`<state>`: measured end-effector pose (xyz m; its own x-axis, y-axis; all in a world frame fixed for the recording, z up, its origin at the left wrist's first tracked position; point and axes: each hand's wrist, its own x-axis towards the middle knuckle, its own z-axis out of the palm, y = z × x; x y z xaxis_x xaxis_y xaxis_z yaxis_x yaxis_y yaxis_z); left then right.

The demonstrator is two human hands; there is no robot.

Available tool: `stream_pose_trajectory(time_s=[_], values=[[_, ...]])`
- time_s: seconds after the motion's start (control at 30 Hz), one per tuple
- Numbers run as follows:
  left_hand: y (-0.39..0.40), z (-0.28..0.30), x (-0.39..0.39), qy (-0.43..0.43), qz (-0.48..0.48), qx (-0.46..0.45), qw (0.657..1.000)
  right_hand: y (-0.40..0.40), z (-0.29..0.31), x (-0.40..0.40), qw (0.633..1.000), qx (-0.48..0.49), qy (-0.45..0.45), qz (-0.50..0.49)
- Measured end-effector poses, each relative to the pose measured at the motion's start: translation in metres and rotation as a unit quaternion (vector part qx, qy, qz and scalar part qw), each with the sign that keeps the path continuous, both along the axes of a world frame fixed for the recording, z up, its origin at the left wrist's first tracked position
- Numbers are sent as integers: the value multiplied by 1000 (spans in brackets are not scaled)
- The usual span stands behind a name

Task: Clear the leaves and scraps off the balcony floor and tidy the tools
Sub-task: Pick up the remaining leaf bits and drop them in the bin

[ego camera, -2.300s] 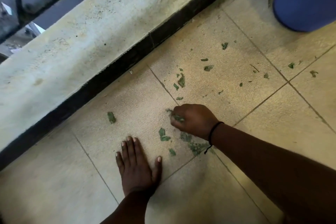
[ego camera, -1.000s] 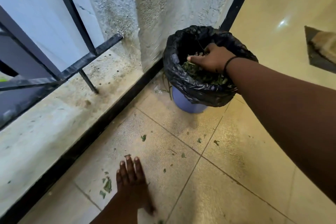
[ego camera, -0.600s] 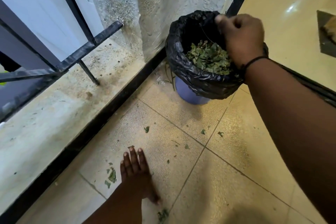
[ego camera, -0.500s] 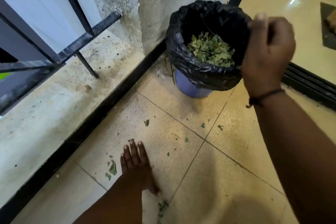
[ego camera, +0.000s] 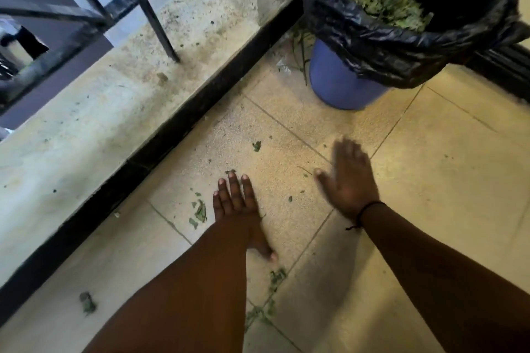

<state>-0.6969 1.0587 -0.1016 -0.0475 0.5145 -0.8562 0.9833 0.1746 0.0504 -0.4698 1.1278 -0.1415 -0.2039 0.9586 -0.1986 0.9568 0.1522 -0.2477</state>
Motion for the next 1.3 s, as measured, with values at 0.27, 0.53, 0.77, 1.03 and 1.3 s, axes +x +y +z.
stream_pose_trajectory(time_s=[0.27,0.53,0.77,1.03,1.3], values=[[-24,-4,-14,-68,17,133,989,-70,11,-87,941,-52,21,333],[-306,-6,-81,-7,255,397,882,-196,3,-34,992,0,67,111],[-408,-47,-94,82,233,289,925,-276,-3,-86,987,-41,-58,147],[-410,-51,-94,78,249,352,899,-226,-7,-196,998,8,7,66],[-410,-53,-93,84,251,371,890,-300,0,-202,912,49,67,402]])
